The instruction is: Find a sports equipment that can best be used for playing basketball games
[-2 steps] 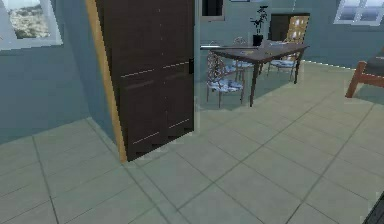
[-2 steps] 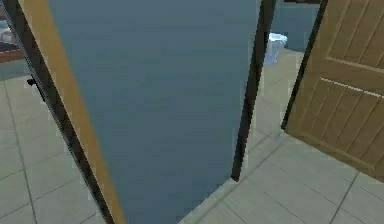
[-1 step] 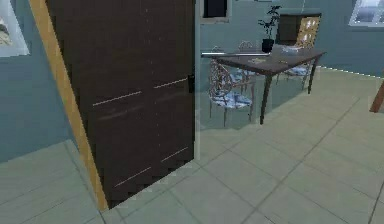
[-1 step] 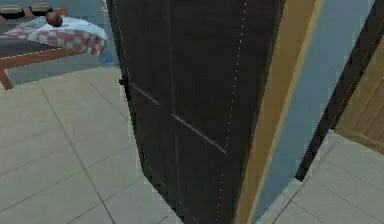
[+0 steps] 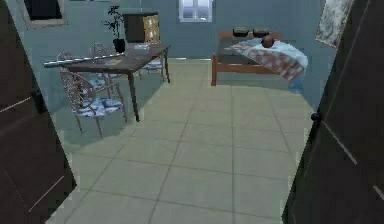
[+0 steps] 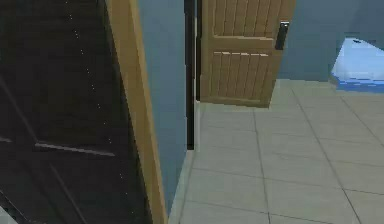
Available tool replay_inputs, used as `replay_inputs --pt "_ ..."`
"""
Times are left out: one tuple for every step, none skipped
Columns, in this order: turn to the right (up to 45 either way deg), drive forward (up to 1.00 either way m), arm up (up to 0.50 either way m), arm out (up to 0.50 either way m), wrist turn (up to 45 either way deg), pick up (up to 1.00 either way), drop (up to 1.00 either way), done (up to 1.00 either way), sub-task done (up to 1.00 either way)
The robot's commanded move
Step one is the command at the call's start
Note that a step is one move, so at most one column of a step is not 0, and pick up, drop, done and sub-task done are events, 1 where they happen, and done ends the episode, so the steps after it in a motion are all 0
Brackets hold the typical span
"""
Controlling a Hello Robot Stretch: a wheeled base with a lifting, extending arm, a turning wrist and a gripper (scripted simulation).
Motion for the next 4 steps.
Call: replay_inputs --pt "0.0 1.0 0.0 0.0 0.0 0.0 0.0 0.0 0.0" --pt "6.0 0.0 0.0 0.0 0.0 0.0 0.0 0.0 0.0" --pt "0.0 0.45 0.0 0.0 0.0 0.0 0.0 0.0 0.0" --pt "21.0 0.0 0.0 0.0 0.0 0.0 0.0 0.0 0.0"
